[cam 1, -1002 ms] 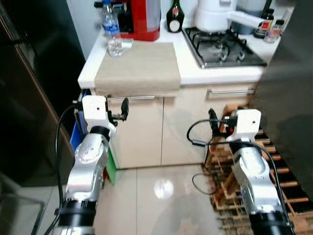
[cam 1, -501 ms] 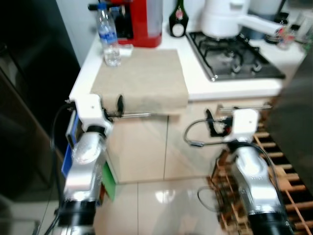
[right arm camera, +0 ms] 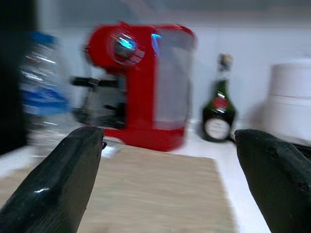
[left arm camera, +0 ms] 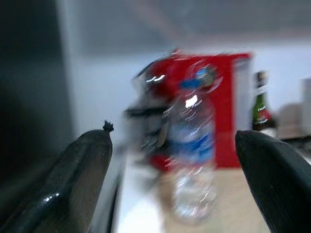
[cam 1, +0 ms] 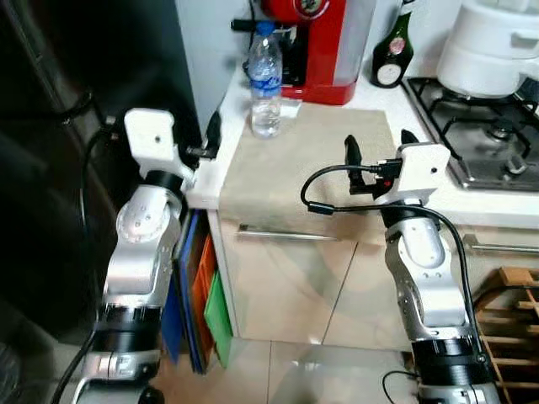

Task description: Restocking fridge

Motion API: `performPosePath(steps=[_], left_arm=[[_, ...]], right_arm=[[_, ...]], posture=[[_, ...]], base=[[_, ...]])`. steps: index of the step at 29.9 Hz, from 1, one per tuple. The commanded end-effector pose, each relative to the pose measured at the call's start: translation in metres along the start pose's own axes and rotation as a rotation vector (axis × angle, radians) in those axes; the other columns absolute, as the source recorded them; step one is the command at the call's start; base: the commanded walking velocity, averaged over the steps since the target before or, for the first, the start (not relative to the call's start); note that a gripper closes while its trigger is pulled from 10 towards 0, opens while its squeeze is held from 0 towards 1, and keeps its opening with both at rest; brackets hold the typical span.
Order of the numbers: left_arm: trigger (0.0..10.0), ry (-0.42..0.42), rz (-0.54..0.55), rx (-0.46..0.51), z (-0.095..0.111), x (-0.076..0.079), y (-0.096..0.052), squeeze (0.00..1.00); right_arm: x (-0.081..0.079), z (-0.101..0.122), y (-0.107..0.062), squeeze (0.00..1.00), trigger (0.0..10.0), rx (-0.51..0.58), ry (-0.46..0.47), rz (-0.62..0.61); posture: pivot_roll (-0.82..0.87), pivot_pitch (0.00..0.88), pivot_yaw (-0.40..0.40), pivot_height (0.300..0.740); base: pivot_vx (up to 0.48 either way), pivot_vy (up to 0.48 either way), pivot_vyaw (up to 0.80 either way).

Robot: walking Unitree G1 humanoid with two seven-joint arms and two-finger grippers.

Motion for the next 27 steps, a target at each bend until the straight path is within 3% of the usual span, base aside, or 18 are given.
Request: performPosePath(steps=[1,5,8,16,17,19,24,27], left_arm=[[10.0,0.01,-0.058,0.006,0.004,0.008,0.004,0.0],[10.0,0.038,-0.151,0.019,0.015,0.023,0.019,0.0],[10.0,0.052,-0.153,0.026,0.02,0.023,0.026,0.0],[10.0,0.032,-0.123,0.048,0.039,0.008,0.039,0.0],[10.0,0.021,-0.109,0.057,0.049,-0.002,0.043,0.0],[10.0,0.015,-0.106,0.061,0.057,-0.009,0.048,0.0],[10.0,-0.004,-0.094,0.02,0.063,-0.023,0.064,0.0],[10.0,-0.069,-0.079,-0.03,0.061,-0.033,0.076,0.0]], right_arm=[[0.006,0.006,0.001,0.0,10.0,0.021,0.0,-0.026],[0.004,0.001,-0.002,0.0,10.0,-0.009,-0.012,-0.031],[0.005,0.0,-0.003,0.0,10.0,-0.007,-0.007,-0.041],[0.007,0.003,-0.005,0.0,10.0,0.003,-0.016,-0.048],[0.007,0.003,-0.007,0.0,10.0,0.001,-0.018,-0.049],[0.007,0.002,-0.008,0.0,10.0,-0.004,-0.019,-0.047],[0.004,0.001,-0.009,0.0,10.0,-0.009,-0.014,-0.042],[0.003,0.001,-0.01,0.0,10.0,-0.009,-0.011,-0.04]], posture=[[-0.07,0.0,0.048,0.74],[-0.08,0.0,0.051,0.74],[-0.08,0.0,0.055,0.74],[-0.1,0.0,0.064,0.74],[-0.1,0.0,0.065,0.74],[-0.09,0.0,0.065,0.74],[-0.1,0.0,0.072,0.74],[-0.1,0.0,0.08,0.74]], base=[[0.48,0.0,0.0],[0.36,0.0,-0.2],[0.0,0.0,-0.8],[0.0,0.0,0.0],[0.0,0.0,0.0],[0.0,0.0,0.0],[0.0,0.0,0.0],[0.0,0.0,0.0]])
Point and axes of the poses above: a point about 5 cm out from each wrist's last joint towards the gripper, its own y axis pointing out of the wrist towards the gripper, its own z axis along the axis of the wrist's last joint, x = y × z, the point moved 5 cm from there along y, pointing out of the wrist towards the gripper, and after that the axes turned 1 degree about y, right-handed, at the moved point
